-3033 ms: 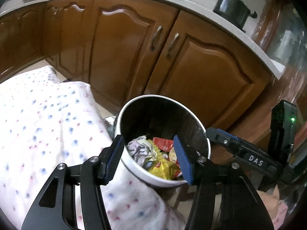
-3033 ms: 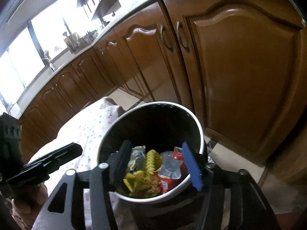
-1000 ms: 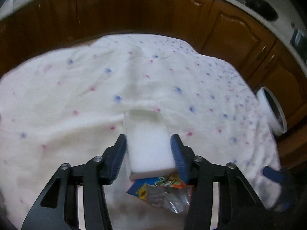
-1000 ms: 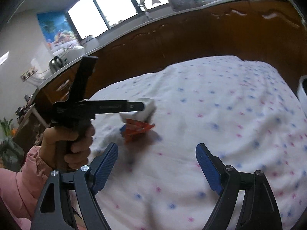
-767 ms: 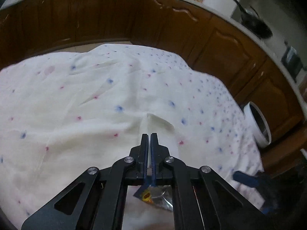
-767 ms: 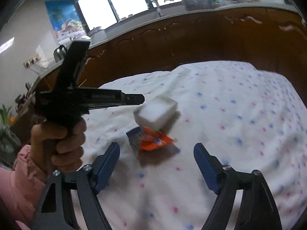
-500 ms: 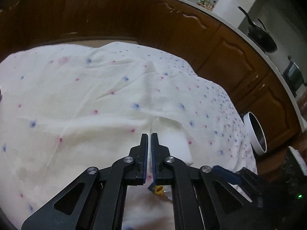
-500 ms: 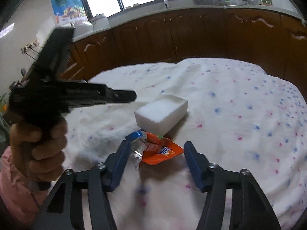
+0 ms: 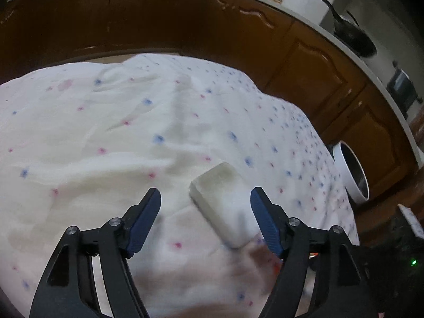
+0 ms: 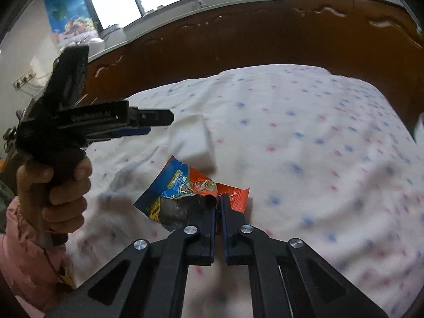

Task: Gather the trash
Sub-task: 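Grasp white sponge block with left tool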

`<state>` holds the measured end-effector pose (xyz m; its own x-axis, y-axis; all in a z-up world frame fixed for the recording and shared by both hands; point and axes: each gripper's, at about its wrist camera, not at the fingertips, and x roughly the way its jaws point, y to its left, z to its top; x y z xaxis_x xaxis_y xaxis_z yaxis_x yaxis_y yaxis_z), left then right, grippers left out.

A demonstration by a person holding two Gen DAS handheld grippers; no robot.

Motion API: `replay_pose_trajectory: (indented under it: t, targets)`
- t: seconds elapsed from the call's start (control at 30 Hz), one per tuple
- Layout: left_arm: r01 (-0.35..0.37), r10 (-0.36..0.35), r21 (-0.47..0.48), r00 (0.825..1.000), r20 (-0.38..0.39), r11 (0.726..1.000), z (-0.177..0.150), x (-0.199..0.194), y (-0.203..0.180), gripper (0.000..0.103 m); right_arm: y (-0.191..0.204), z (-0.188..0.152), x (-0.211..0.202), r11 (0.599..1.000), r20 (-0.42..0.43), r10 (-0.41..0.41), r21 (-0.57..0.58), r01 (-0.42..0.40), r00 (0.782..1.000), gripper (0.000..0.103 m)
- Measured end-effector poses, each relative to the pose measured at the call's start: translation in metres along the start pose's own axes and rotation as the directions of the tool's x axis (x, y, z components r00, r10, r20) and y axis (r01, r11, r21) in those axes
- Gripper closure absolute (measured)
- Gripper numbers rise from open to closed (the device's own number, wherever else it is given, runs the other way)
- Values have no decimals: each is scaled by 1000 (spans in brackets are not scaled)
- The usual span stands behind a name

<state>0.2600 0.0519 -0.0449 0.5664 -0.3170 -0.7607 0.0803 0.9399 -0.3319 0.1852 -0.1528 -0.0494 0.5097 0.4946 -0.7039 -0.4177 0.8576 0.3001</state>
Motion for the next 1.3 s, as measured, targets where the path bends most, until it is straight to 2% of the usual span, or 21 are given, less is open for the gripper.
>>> replay_pose_trajectory:
  t: [0.2,0.33,0.37,0.43,0.47,0.53,0.7,1.03,1.3]
  targets:
    - [-9,8,-6,998,-61,1000,-13,23,-21,28,-35,-16,-29,994,33,-40,101,36,999,99]
    - [-25,25,-1,998,-64,1000,-17,37,-35,28,-53,-23,-44,986,62,-56,161,45,997,99]
    - [-48,49,20,997,-53,999,-18,39,-41,28,-56,-25,-47,985,68,-59,169,46,996,99]
    - [-102,104,76,994,-16,992,-20,39,-51,37,-62,-28,-53,981,80,-66,185,50,995,99]
    - [-107,108,94,994,-2,990,-21,38,-54,39,-64,-29,-56,980,86,-72,190,54,994,99]
    - [-93,91,123,996,19,988,-24,35,-60,43,-68,-28,-61,977,97,-80,203,59,992,99]
    - [-63,53,171,997,60,983,-26,21,-79,44,-83,-32,-74,969,126,-101,237,68,987,99]
    - [29,-44,311,998,42,950,-41,13,-153,44,-121,-34,-105,945,175,-166,310,106,970,99]
    - [80,-93,373,995,19,925,-46,19,-200,44,-149,-34,-138,924,222,-229,355,140,948,99]
